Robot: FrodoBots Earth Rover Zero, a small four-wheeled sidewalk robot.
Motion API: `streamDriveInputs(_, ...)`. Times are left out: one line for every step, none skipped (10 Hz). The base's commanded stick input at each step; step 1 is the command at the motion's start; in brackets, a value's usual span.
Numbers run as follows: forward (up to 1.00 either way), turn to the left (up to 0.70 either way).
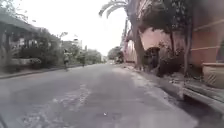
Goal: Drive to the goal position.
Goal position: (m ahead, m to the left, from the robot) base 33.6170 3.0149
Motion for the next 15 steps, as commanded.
streamDriveInputs(1.00, 0.06)
streamDriveInputs(1.00, -0.34)
streamDriveInputs(1.00, -0.34)
streamDriveInputs(1.00, -0.34)
streamDriveInputs(1.00, 0.03)
streamDriveInputs(1.00, 0.06)
streamDriveInputs(1.00, 0.06)
streamDriveInputs(1.00, 0.06)
streamDriveInputs(1.00, 0.06)
streamDriveInputs(1.00, 0.06)
streamDriveInputs(1.00, 0.06)
streamDriveInputs(1.00, 0.06)
streamDriveInputs(1.00, 0.06)
streamDriveInputs(1.00, 0.06)
streamDriveInputs(1.00, 0.06)
